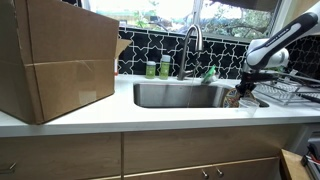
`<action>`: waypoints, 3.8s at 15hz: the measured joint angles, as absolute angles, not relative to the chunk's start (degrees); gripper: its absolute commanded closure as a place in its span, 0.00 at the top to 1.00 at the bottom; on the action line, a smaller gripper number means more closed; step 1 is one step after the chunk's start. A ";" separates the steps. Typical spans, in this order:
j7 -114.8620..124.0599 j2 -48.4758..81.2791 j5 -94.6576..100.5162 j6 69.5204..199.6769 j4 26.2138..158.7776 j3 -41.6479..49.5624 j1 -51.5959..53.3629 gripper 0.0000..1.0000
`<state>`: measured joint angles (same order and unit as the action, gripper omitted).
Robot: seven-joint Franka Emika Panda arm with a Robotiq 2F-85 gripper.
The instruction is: Pick up the plate from the sink and rinse it with running water, put the plate on the dish rack
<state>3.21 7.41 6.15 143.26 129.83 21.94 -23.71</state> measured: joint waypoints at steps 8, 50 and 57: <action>-5.27 3.02 -12.17 133.19 125.83 22.13 -24.71 0.03; -41.06 14.44 -67.74 110.73 112.42 22.43 -26.17 0.03; -42.48 16.53 -69.48 105.56 110.92 21.32 -26.45 0.03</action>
<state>-42.48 16.53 -69.48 105.56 110.92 21.32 -26.45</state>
